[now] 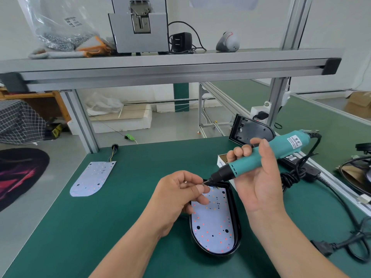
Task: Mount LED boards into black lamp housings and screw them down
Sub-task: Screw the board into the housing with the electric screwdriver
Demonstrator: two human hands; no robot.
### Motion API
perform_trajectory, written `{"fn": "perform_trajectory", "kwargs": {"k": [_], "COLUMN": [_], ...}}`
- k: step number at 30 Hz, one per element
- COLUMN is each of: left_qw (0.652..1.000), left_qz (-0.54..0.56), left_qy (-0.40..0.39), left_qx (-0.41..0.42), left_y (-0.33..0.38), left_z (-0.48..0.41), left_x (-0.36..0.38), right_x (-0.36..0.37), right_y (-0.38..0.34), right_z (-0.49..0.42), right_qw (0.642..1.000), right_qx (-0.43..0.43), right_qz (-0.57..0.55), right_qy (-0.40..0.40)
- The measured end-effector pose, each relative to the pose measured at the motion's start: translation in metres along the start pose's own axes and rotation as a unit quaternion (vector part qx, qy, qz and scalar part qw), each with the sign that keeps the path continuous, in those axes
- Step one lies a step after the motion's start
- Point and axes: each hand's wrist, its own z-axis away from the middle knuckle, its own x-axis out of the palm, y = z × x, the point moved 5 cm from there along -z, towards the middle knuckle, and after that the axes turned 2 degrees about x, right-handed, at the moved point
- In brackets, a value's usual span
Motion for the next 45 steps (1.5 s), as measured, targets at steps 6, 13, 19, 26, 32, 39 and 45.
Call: {"fn": "perform_trajectory", "kwargs": {"k": [6,13,19,26,32,39,45], "left_qw": [0.999,0.999,0.999,1.0,1.0,1.0,0.999], "left_qz": [0.033,0.039,0.042,0.025,0.018,0.001,-0.019], "left_qy": [-0.002,-0.006,-0.013,-0.013,-0.014,-0.014,-0.023], "left_qx": [0.008,0.008,0.002,0.011,0.014,0.022,0.025], "left_y": [0.0004,-0.0029,-0.0027,-0.0018,-0.0013,0.0013,0.0028], "left_z": [0.0001,-0.0027,-0.0026,-0.0022,-0.0018,-0.0006,0.0006], "left_x": [-0.0013,-0.0023,-0.0039,-0.0039,-0.0034,-0.002,-0.0022], "right_x": [-0.0003,-0.0015,-0.0004,0.0011,0.0017,0.0033,0.0078], "right_y": [-0.0024,0.0,-0.0004,-0.0015,-0.0012,-0.0027,-0.0053], "right_z": [-0.0015,-0.0014,-0.0011,-0.0003,-0.0002,-0.0004,0.002], "right_qw": [1.0,1.0,1.0,1.0,1.0,1.0,0.998], "right_qx": [-0.001,0.001,-0.001,-0.001,0.004,0.007,0.005], "right_qz": [-0.006,0.003,0.011,0.01,0.01,0.018,0.019], "right_qy": [-0.003,0.001,-0.001,-0.009,-0.014,-0.025,-0.057]}}
